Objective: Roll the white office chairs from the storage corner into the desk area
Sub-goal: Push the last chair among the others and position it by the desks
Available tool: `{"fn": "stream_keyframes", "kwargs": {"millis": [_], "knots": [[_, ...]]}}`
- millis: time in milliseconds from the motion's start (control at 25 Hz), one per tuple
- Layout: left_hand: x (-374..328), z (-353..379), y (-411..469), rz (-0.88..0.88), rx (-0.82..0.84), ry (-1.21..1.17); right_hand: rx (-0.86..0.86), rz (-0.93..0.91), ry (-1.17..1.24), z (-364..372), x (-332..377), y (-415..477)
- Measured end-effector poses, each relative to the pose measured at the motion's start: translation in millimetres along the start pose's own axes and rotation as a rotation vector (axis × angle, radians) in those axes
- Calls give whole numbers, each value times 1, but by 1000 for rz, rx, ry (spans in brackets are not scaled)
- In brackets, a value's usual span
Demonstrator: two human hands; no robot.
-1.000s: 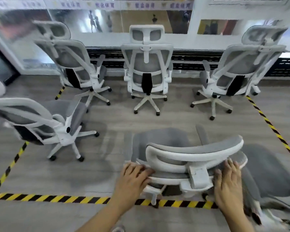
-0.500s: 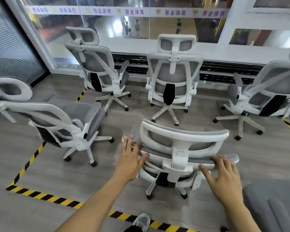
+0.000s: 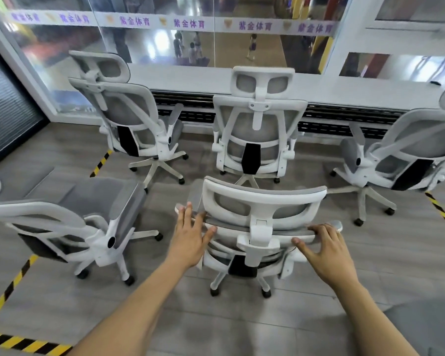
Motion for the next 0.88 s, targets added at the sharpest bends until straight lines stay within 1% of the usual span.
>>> {"fn": "stream_keyframes", "kwargs": {"millis": [200,320,400,480,600,680,760,880], "knots": [[1,0,21,4,22,-37,-4,20,42,2,2,19],[2,-2,29,5,48,4,-1,19,40,1,4,24],[1,-2,27,-16,17,41,17,29,25,1,6,25],[-7,-4,20,-21,-75,-9,34,54,2,2,10,24],[-38,-10,-2,90,-235,-81,-18,104,11,-6,12,11],[-63,-14,-17,152,-294,-127,-67,137,53,-18,15,-4],[-91,-14,-27,232,-268,-148,-120,179,86,-33,15,-24],[-135,1,-38,399,-149,-173,-194,229,136,-58,4,-61]]}}
Point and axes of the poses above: each hand's wrist, its own y-axis towards the middle knuckle, its own z-axis out of the palm, x = y × z, the point moved 3 cm from there along y, towards the middle knuckle, and after that the axes turned 11 degrees about z, right-handed, at the moved point
